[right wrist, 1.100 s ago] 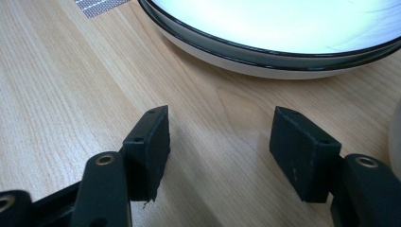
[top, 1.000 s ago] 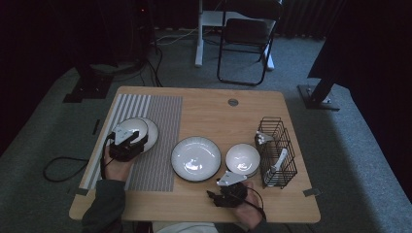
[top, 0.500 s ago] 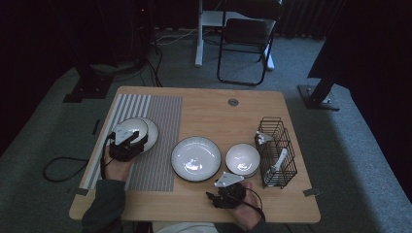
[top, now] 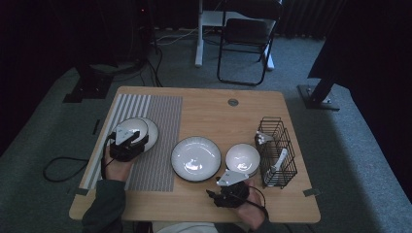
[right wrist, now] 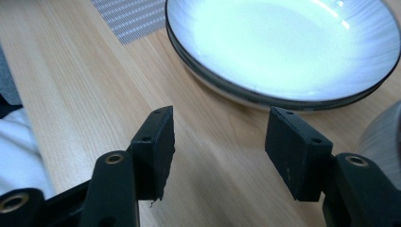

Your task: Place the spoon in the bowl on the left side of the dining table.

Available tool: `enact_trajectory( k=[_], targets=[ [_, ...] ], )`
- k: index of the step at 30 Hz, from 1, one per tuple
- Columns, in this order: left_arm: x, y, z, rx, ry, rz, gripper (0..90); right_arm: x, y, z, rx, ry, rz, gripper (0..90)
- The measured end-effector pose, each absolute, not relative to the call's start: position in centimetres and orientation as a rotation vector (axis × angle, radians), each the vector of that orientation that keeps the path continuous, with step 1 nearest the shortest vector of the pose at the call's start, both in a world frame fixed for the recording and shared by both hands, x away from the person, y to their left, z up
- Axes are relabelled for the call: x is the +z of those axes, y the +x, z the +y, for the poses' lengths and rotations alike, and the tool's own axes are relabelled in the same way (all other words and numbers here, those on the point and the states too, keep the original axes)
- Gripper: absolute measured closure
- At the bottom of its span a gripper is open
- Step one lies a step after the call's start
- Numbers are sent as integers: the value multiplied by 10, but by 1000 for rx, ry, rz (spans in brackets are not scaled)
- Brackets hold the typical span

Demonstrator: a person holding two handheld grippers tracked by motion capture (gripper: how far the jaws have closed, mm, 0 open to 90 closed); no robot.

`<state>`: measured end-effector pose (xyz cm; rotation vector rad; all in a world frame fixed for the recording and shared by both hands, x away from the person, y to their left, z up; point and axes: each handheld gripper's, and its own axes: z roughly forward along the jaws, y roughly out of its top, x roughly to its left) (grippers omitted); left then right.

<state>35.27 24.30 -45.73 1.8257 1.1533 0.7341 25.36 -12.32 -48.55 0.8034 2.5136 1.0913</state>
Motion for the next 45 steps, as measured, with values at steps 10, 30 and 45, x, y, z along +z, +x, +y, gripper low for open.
enact_trajectory(
  k=[10,30,45],
  targets=[
    [-457,352,243,738,1824,1154,580,-457,254,-132,1133,792,2472,410],
    [-457,352,241,730,1834,1143,580,-416,255,-166,1196,721,2448,412],
    [-458,352,240,725,1841,1137,580,-387,254,-196,1190,724,2367,426]
  ],
)
